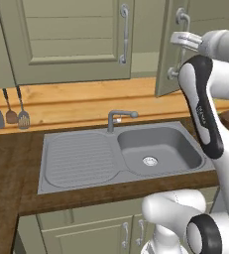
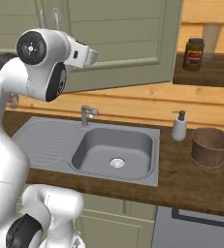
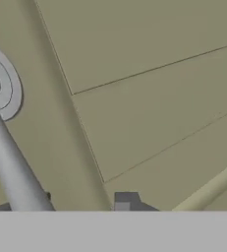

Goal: Open the cabinet, pick up the bread from the cabinet and place it in the basket. Then move the basket to the dining counter.

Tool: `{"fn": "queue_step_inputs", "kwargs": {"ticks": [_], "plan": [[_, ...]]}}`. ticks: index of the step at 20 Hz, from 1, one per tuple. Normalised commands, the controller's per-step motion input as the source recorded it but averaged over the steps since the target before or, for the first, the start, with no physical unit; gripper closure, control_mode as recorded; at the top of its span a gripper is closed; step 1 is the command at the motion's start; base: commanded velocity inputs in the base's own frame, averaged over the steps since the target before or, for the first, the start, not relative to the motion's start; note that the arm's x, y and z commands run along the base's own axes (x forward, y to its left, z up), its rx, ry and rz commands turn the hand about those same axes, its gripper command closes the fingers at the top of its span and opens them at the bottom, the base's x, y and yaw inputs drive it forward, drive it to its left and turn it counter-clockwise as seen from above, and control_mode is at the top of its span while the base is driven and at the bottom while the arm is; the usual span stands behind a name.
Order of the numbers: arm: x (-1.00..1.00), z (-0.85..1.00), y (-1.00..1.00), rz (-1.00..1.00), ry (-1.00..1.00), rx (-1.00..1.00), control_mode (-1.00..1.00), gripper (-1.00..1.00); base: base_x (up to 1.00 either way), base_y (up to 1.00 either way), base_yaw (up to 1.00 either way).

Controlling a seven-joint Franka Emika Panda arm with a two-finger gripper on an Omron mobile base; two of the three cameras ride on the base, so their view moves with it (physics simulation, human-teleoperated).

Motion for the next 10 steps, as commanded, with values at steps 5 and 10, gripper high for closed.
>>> {"fn": "queue_step_inputs", "kwargs": {"ticks": [5,10], "plan": [[-1.00,0.66,-1.00,0.00,0.18,0.10,-1.00,1.00,0.00,0.00,0.00],[-1.00,0.25,-1.00,0.00,0.05,0.16,-1.00,1.00,0.00,0.00,0.00]]}}
